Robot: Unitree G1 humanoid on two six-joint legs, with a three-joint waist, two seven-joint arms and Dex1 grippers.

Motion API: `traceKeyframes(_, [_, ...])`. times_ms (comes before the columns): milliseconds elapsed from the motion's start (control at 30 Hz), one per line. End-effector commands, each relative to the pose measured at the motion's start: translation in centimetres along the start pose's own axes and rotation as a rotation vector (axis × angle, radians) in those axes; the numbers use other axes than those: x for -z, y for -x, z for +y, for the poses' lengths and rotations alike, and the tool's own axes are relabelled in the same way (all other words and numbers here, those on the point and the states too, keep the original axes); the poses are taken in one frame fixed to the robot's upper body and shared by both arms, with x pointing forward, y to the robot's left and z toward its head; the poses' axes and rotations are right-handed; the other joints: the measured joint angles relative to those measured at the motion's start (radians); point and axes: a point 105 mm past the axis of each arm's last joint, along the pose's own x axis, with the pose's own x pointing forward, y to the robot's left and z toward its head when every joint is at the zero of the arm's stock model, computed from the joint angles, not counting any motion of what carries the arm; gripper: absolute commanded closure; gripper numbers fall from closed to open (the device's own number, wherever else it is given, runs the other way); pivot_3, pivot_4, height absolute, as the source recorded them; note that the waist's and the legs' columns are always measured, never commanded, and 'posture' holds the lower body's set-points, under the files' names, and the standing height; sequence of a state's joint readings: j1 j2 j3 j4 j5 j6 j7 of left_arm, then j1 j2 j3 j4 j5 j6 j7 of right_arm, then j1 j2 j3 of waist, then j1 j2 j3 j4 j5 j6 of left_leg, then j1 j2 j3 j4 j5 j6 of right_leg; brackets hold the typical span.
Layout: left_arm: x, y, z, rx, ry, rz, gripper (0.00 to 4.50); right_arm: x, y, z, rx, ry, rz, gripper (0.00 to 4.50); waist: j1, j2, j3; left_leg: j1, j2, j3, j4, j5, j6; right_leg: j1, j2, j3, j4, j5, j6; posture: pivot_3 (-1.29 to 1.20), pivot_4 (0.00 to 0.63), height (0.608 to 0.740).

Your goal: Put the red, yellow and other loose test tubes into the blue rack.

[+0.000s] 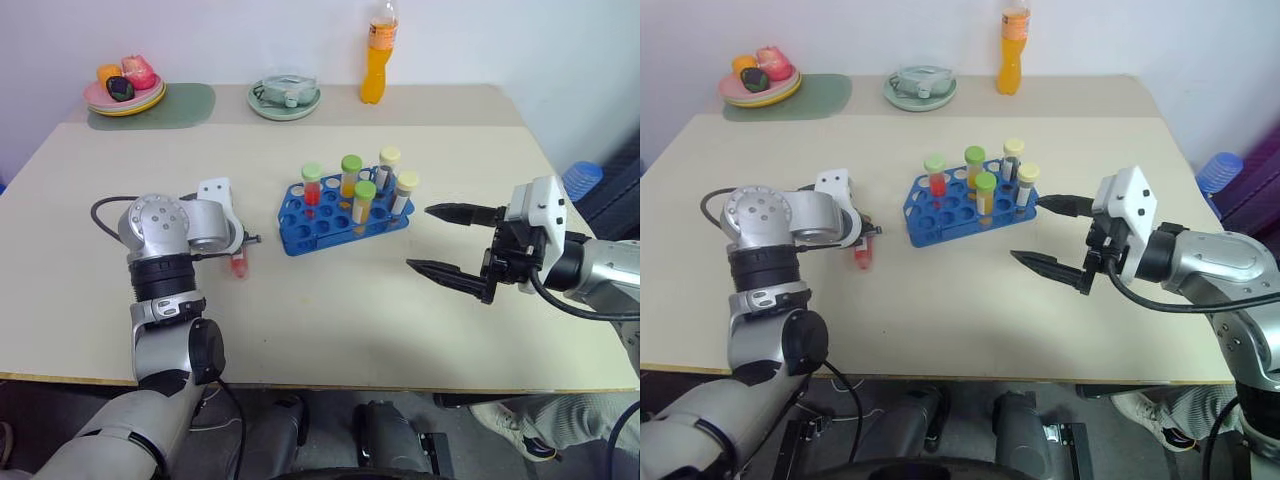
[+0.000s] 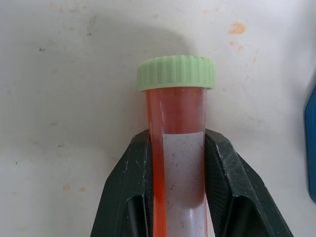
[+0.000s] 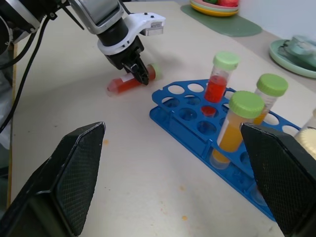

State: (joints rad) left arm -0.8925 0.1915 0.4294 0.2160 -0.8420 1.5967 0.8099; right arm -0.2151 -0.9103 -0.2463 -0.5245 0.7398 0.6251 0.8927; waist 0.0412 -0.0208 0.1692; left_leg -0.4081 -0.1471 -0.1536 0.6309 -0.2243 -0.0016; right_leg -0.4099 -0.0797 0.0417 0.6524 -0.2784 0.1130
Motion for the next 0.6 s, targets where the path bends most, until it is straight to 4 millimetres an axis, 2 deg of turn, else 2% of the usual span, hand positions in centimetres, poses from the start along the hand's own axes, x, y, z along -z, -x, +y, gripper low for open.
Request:
traceKeyframes(33, [1.9, -0.6, 0.2, 0.027, 0.006, 0.056, 3.75, -0.6, 0.1, 0.0, -0.003, 0.03, -0.021, 0.0, -0.002, 0.0, 0.0, 0.0, 0.0, 0.0, 0.0, 0.0, 0.0, 0.0, 0.0, 0.0, 0.0, 0.0, 0.0, 0.0, 0.15, 0.74])
traceKeyframes(200, [1.8, 0.0, 1.7, 0.031, 0.04, 0.02, 3.75, -0.4, 0.1, 0.2, -0.006, 0.028, -0.025, 0.0, -0.003, 0.001, 0.0, 0.001, 0.0, 0.002, 0.0, 0.0, 0.0, -0.001, 0.0, 0.002, 0.001, 0.0, 0.0, 0.0, 0.15, 0.74])
traceKeyframes(267, [0.8, 1.6, 2.0, 0.086, -0.011, -0.096, 3.75, -0.5, 0.2, 0.2, -0.003, 0.026, -0.029, 0.0, -0.005, 0.001, 0.0, 0.001, 0.0, 0.003, 0.0, 0.0, 0.0, -0.001, 0.0, 0.003, 0.002, 0.0, 0.0, 0.0, 0.15, 0.74])
traceKeyframes(300, [0.3, 2.4, 1.8, 0.136, -0.033, -0.16, 3.75, -0.5, 0.2, 0.2, 0.001, 0.025, -0.032, 0.0, -0.008, 0.001, 0.0, 0.001, 0.0, 0.004, 0.0, 0.0, 0.0, -0.002, 0.0, 0.004, 0.002, 0.0, 0.0, 0.0, 0.15, 0.74])
traceKeyframes(333, [-0.5, 3.8, 0.8, 0.271, -0.037, -0.254, 3.75, -0.5, 0.3, 0.2, 0.005, 0.023, -0.034, 0.0, -0.008, 0.001, 0.0, 0.0, 0.001, 0.006, -0.001, 0.0, 0.0, -0.004, 0.001, 0.005, 0.003, 0.0, 0.0, 0.0, 0.15, 0.74])
traceKeyframes(367, [-1.7, 6.5, -1.2, 0.536, -0.032, -0.399, 3.75, -0.4, 0.3, 0.3, 0.009, 0.02, -0.034, 0.0, -0.008, 0.001, 0.0, 0.0, 0.001, 0.007, -0.001, 0.0, 0.0, -0.004, 0.001, 0.006, 0.003, 0.0, 0.0, 0.0, 0.15, 0.74])
traceKeyframes(400, [-2.3, 8.8, -2.4, 0.723, -0.049, -0.505, 3.75, -0.3, 0.3, 0.3, 0.012, 0.018, -0.033, 0.0, -0.005, 0.001, 0.0, 0.0, 0.001, 0.008, -0.001, 0.0, 0.0, -0.005, 0.001, 0.006, 0.004, 0.0, 0.0, 0.0, 0.15, 0.74])
traceKeyframes(467, [-2.0, 10.2, -2.2, 0.774, -0.197, -0.593, 3.75, -0.1, 0.4, 0.4, 0.028, 0.007, -0.035, 0.0, 0.0, 0.0, 0.0, -0.002, 0.001, 0.009, 0.0, 0.0, 0.0, -0.006, 0.0, 0.006, 0.004, 0.0, -0.001, 0.0, 0.15, 0.74])
traceKeyframes(533, [-2.0, 10.7, -2.4, 0.81, -0.269, -0.647, 3.75, 0.1, 0.5, 0.4, 0.049, -0.005, -0.038, 0.0, 0.0, 0.001, -0.001, -0.001, 0.001, 0.009, 0.0, 0.0, 0.0, -0.005, 0.0, 0.006, 0.003, 0.0, -0.001, 0.0, 0.15, 0.74])
traceKeyframes(600, [-2.7, 11.5, -3.0, 0.825, -0.365, -0.797, 3.75, 0.5, 0.8, 0.3, 0.083, -0.02, -0.037, 0.0, 0.001, 0.002, -0.001, 0.0, 0.001, 0.01, 0.0, -0.001, 0.002, -0.003, -0.001, 0.006, 0.001, 0.0, -0.001, 0.0, 0.15, 0.74])
